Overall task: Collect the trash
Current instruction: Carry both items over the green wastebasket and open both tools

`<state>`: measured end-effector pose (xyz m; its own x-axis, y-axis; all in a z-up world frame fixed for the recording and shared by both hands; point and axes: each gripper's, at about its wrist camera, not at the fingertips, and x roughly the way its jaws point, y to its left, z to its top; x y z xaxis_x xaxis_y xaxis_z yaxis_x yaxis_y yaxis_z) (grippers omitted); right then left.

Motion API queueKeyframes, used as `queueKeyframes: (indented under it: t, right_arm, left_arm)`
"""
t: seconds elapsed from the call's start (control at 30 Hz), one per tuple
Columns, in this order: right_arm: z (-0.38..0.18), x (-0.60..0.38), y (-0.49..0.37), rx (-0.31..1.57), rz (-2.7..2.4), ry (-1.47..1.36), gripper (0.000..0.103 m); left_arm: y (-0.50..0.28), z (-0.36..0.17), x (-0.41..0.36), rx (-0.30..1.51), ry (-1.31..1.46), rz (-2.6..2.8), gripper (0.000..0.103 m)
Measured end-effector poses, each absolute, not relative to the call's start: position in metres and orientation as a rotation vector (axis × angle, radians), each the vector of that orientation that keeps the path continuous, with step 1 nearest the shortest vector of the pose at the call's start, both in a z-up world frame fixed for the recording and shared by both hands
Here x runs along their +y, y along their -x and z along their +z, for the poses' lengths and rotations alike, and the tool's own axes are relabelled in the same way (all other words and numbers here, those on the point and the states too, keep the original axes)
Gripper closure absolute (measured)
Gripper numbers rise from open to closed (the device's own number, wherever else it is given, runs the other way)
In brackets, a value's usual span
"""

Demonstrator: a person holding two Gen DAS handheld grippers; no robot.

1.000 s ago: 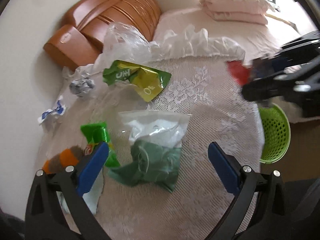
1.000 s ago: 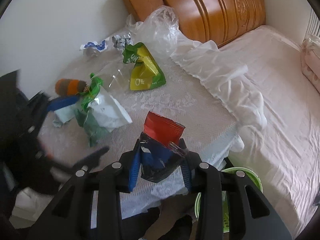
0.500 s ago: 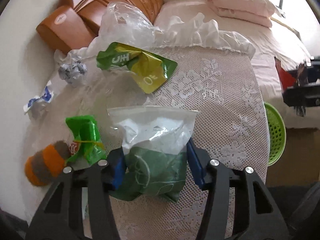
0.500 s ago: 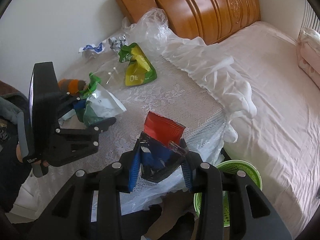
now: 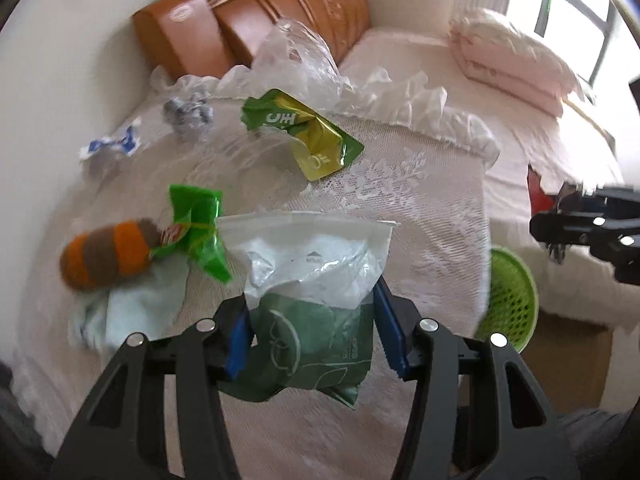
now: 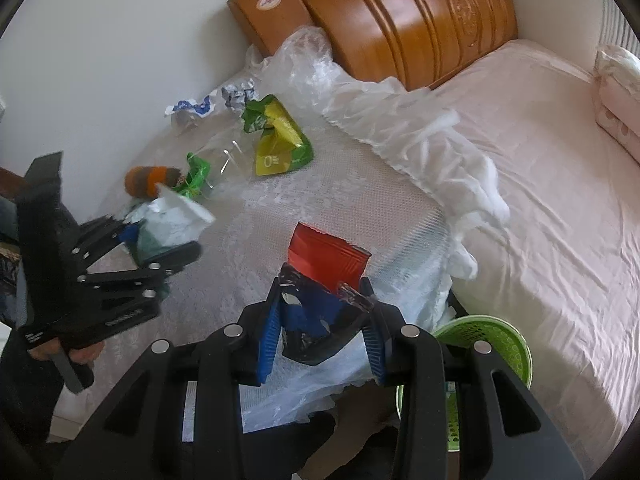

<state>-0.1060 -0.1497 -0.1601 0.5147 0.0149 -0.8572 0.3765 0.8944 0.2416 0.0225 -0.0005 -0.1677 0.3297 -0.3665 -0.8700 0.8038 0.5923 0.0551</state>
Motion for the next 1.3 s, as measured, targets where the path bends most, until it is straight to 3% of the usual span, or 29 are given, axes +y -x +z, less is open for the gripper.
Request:
queueKeyframes:
  t: [0.2,0.47,0.53,0.6,0.63,1.0,1.3]
  right_arm:
    - [-0.163,-0.172,0.160,1.038,-0.317,-0.439,0.064]
    - [-0.207,-0.213,0.220,1.153,-0.462,-0.499,0.059]
    - [-0.219,-0.222,0.227,1.176,-0.508,-0.504,0.029]
    - [-0.223,-0.228,0.234,1.179,-0.565,-0.488,0.012]
    - [-0.223,-0.232,0.239,1.175,-0.582,-0.487,0.010]
    - [-0.209,-0.273,0.285,1.133,-0.681,-0.497,0.004]
    - [-0.195,-0.308,0.321,1.105,-0.718,-0.531,0.002]
  left_arm:
    - [0.011,-0.148,0.003,0.978,-0.423,-0.864,0.051]
    - [0.055,-0.141,-0.033,0.968,-0.458,-0.993,0.051]
    - [0.065,-0.141,-0.045,0.965,-0.480,-1.015,0.051]
    - [0.072,-0.142,-0.053,0.967,-0.496,-1.028,0.051]
    - [0.077,-0.142,-0.059,0.965,-0.508,-1.036,0.051]
    - [0.130,-0.154,-0.122,0.982,-0.585,-1.156,0.051]
    - [0.177,-0.207,-0.181,1.070,-0.701,-1.228,0.051]
